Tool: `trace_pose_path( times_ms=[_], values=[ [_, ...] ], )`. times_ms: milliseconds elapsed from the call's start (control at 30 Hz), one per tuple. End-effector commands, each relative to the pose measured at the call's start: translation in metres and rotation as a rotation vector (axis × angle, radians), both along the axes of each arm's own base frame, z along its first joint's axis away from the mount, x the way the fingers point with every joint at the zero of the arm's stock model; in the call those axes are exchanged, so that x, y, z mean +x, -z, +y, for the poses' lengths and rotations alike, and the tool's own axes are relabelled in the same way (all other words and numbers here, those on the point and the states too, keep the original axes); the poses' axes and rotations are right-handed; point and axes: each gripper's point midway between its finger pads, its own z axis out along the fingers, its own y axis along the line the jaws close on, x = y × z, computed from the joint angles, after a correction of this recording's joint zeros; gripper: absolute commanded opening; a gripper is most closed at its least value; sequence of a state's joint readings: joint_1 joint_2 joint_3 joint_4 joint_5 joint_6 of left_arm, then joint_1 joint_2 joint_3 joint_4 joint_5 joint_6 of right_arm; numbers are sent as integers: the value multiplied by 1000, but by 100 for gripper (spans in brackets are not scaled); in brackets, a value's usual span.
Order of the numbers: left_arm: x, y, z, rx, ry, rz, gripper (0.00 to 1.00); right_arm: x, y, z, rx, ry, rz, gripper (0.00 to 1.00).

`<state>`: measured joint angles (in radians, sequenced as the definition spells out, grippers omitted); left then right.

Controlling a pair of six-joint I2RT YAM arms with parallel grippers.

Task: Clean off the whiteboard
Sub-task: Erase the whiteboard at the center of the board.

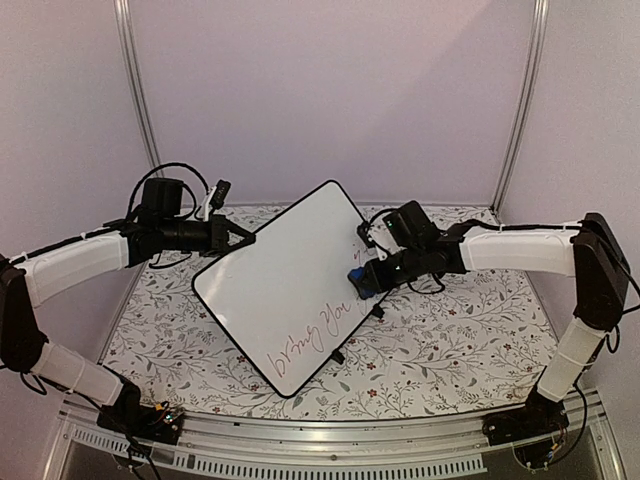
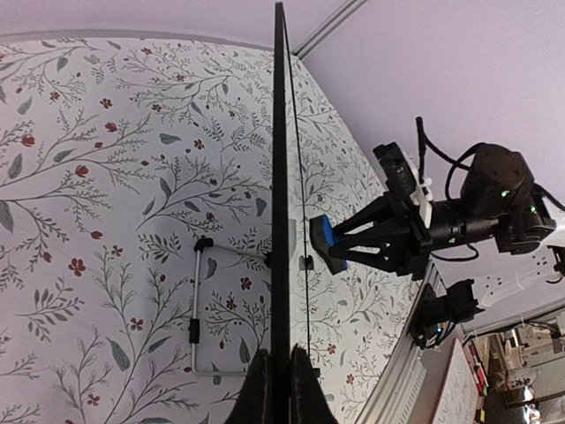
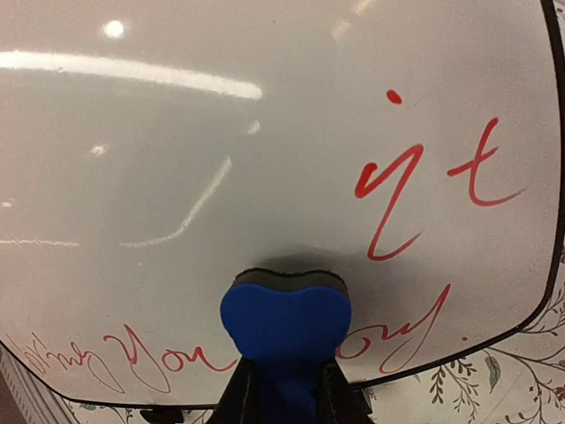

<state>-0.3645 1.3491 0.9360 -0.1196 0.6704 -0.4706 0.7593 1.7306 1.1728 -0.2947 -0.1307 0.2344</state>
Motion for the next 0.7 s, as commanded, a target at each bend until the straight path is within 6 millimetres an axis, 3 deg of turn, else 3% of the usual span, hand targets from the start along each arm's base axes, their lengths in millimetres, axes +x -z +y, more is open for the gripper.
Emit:
trace_pose_path(
  times_ms=[0,267,433,667],
  values=[
    [-1,9,-3,30,22,1,0,28,-47,3,16,34,-118,5],
    [-1,9,-2,31,22,0,0,68,-62,12,24,56,-157,5],
    [-1,9,-2,31,20,-3,0,86,-56,9,31,75,-139,5],
    [-1,8,-2,30,21,-3,0,82,-40,7,29,68,-109,5]
  ],
)
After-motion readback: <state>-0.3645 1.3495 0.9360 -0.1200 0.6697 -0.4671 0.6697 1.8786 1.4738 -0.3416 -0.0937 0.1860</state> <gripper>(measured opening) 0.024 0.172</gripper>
